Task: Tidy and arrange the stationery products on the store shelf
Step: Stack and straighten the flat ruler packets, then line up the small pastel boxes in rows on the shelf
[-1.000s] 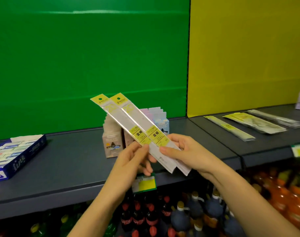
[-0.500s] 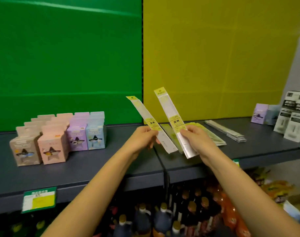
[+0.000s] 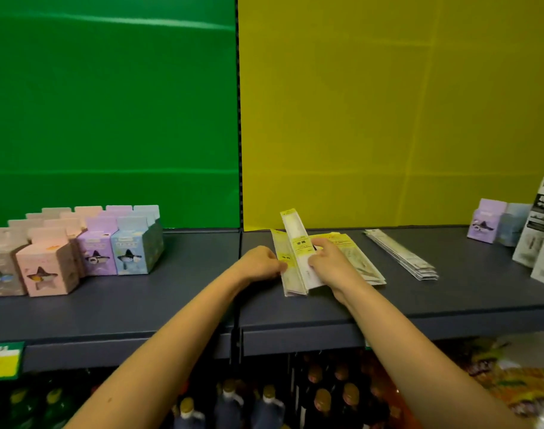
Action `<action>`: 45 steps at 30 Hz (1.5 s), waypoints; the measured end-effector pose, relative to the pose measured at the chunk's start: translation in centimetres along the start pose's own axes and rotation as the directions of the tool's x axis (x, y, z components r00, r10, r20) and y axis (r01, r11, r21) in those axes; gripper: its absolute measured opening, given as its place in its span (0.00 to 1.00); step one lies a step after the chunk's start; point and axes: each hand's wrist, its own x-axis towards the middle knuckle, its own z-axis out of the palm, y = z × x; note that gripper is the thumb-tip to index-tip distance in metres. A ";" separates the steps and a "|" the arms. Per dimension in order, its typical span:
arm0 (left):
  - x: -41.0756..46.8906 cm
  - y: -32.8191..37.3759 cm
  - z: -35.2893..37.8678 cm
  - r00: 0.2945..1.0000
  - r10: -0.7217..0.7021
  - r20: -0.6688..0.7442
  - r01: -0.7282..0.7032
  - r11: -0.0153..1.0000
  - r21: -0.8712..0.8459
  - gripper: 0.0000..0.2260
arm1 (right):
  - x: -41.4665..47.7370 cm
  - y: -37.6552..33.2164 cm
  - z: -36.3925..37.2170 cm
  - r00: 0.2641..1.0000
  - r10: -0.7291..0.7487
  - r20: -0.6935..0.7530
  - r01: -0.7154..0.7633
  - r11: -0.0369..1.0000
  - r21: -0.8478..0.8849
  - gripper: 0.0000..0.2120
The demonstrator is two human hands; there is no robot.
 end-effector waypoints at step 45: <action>-3.9 2.4 3.3 0.974 0.134 -0.183 -0.221 0.745 -0.629 0.26 | -3.7 -0.5 -0.4 0.985 -0.096 0.146 0.056 0.965 0.255 0.20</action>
